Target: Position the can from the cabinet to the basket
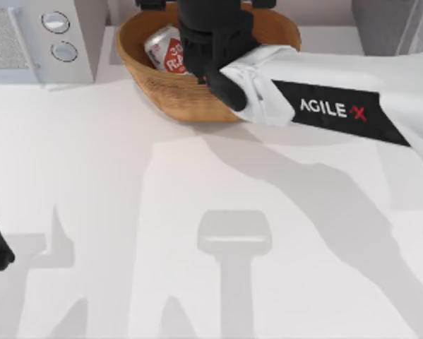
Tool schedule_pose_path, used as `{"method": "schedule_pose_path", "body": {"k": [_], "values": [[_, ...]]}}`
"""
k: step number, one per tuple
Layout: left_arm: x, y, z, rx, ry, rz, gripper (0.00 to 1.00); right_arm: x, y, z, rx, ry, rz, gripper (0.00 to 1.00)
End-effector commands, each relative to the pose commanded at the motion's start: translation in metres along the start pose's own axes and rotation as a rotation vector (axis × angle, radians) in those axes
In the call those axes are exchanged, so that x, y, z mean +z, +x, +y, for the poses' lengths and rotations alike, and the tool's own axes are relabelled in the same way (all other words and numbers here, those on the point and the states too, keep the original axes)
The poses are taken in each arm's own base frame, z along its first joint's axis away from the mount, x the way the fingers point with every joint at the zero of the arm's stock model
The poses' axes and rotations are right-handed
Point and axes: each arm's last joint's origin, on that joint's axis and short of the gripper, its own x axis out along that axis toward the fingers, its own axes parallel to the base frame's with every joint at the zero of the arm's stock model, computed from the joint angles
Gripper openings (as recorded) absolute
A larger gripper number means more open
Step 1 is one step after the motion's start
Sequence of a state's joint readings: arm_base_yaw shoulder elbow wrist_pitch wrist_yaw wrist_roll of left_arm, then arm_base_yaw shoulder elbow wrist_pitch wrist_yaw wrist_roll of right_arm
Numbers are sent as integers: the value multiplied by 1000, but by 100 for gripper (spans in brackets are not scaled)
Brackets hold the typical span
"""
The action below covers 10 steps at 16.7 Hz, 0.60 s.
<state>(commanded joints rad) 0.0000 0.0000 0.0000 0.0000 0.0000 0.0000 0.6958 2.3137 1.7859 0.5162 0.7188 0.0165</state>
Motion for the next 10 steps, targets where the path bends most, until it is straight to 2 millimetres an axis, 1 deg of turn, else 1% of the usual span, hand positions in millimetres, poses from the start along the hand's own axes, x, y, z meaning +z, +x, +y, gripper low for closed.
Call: {"method": "schedule_pose_path", "body": {"k": [3,5,7,8,10], "values": [[0,0,0,0,0,0,100,0,-1,1,2,0,0,100],[0,0,0,0,0,0,100,4,-2,-4,11,2,1,100],[0,0,0,0,0,0,100,12,-4,-19,28,-2,8,100],[0,0,0,0,0,0,100,17,-6,-30,39,-6,16,100],[0,0,0,0,0,0,100,29,-15,-59,65,-16,36,100]]}}
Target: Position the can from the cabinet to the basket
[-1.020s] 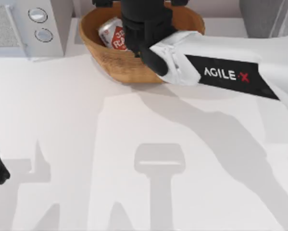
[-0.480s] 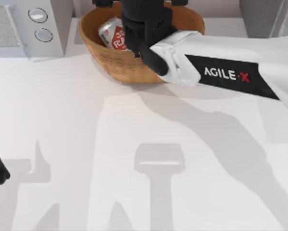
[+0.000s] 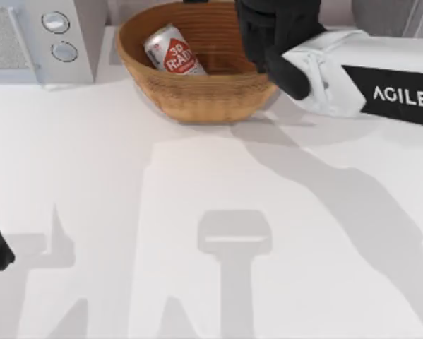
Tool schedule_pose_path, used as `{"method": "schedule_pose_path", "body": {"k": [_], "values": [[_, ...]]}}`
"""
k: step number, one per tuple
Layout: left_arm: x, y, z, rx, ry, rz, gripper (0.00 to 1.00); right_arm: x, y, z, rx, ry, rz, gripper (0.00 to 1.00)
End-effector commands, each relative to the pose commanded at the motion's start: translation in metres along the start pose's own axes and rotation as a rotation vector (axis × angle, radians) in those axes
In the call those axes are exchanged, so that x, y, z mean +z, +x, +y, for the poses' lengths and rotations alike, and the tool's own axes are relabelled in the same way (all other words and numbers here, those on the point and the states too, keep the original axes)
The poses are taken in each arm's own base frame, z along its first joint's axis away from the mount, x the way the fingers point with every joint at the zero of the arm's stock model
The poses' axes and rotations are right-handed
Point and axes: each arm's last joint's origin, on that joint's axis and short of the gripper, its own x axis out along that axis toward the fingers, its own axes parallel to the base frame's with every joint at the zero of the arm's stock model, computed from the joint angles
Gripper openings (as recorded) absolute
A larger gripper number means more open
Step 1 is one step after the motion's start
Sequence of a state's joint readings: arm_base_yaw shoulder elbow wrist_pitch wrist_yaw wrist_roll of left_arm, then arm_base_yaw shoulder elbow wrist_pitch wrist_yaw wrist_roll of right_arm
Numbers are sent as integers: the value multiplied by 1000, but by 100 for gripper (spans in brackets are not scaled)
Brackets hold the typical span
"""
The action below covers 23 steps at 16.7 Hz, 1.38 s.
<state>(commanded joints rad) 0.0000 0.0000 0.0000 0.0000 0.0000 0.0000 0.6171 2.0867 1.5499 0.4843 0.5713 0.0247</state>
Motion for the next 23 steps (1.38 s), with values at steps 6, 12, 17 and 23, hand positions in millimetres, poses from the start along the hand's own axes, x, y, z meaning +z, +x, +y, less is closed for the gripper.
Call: {"method": "schedule_pose_path", "body": {"k": [6,12,17,23], "values": [[0,0,0,0,0,0,100,30,-76,-109,72,-11,61,100],[0,0,0,0,0,0,100,14,-198,-202,79,8,74,100],[0,0,0,0,0,0,100,-38,-278,-238,36,21,36,100],[0,0,0,0,0,0,100,-94,-313,-251,-40,20,-26,100]]}}
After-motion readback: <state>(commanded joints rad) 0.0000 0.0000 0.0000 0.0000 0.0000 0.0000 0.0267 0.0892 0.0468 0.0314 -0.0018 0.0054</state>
